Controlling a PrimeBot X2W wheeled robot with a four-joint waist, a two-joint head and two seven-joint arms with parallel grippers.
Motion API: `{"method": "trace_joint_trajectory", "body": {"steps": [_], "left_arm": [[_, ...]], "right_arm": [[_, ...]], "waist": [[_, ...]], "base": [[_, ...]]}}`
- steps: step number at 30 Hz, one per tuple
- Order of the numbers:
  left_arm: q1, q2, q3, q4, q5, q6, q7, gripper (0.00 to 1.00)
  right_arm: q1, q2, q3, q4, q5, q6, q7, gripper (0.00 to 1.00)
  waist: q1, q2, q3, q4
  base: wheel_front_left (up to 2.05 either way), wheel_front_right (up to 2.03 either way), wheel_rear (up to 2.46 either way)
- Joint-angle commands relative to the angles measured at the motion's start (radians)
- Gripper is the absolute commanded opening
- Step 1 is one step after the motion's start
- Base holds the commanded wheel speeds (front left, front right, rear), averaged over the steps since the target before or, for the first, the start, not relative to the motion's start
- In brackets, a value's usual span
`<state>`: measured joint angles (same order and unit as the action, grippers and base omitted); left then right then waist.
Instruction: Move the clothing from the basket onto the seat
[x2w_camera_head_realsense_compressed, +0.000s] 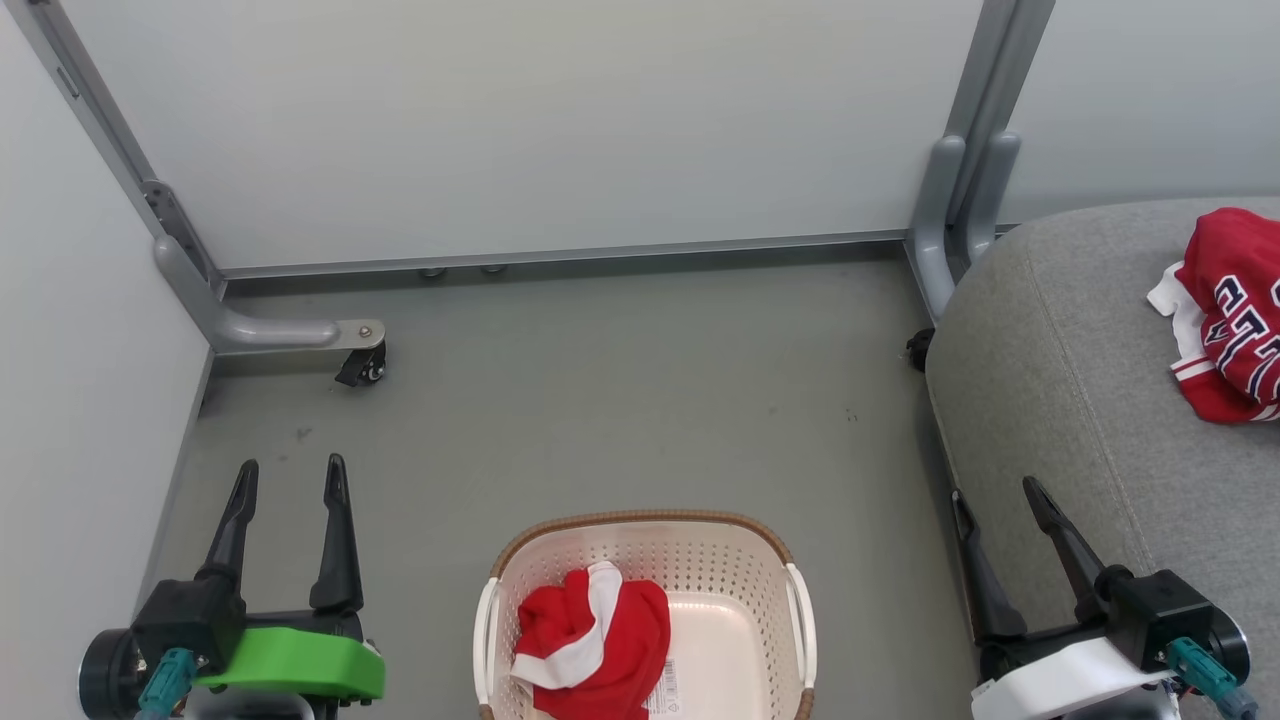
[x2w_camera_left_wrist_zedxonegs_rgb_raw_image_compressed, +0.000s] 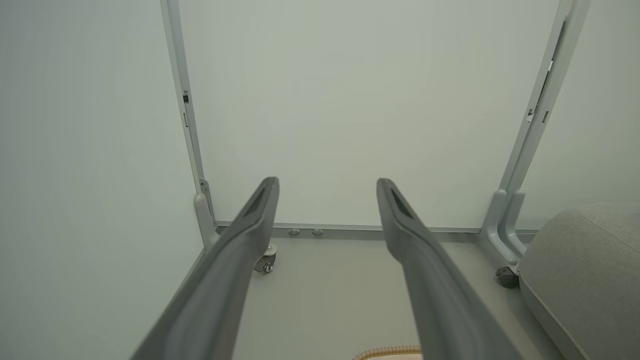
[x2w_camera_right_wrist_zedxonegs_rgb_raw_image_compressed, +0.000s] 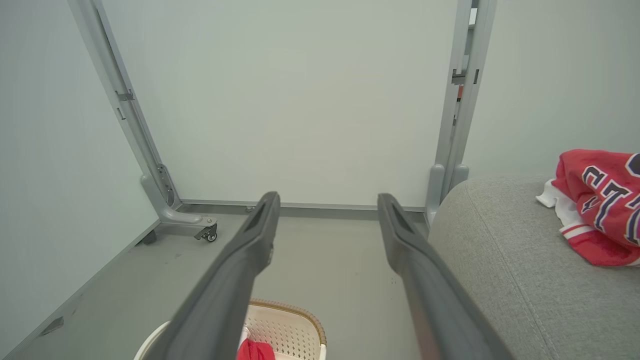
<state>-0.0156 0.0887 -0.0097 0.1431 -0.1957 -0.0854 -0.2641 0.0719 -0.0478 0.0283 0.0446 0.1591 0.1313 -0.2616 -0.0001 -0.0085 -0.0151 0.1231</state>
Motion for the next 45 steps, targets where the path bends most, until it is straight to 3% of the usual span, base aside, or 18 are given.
{"method": "trace_joint_trajectory", "body": {"steps": [1, 9, 18, 35, 45], "left_arm": [[0.005, -0.002, 0.004, 0.004, 0.005, -0.004, 0.000, 1.00], [-0.019, -0.010, 0.003, 0.018, 0.026, -0.018, 0.000, 1.00], [-0.139, 0.005, -0.062, 0.062, 0.045, -0.037, 0.000, 1.00], [-0.520, 0.123, -0.346, 0.401, 0.013, -0.045, 0.000, 1.00], [-0.669, 0.153, -0.491, 0.642, -0.024, -0.045, 0.000, 1.00]], "right_arm": [[0.006, -0.003, -0.002, 0.002, 0.000, -0.001, -0.003, 1.00], [-0.013, -0.003, 0.007, 0.004, -0.002, -0.001, -0.003, 1.00], [-0.075, -0.003, 0.037, -0.019, -0.011, -0.001, -0.003, 1.00], [-0.324, -0.002, 0.118, -0.099, 0.009, -0.001, -0.003, 1.00], [-0.428, -0.002, 0.138, -0.142, 0.004, -0.001, -0.003, 1.00]], "waist": [[0.0001, 0.0085, 0.001, 0.000], [0.0001, 0.0085, 0.013, -0.012], [0.0001, 0.0085, 0.095, -0.065], [0.0001, 0.0085, 0.440, -0.254], [0.0001, 0.0085, 0.604, -0.302]], "base": [[0.00, 0.00, 0.00], [0.00, 0.00, 0.00], [0.00, 0.00, 0.00], [0.00, 0.00, 0.00], [0.00, 0.00, 0.00]]}}
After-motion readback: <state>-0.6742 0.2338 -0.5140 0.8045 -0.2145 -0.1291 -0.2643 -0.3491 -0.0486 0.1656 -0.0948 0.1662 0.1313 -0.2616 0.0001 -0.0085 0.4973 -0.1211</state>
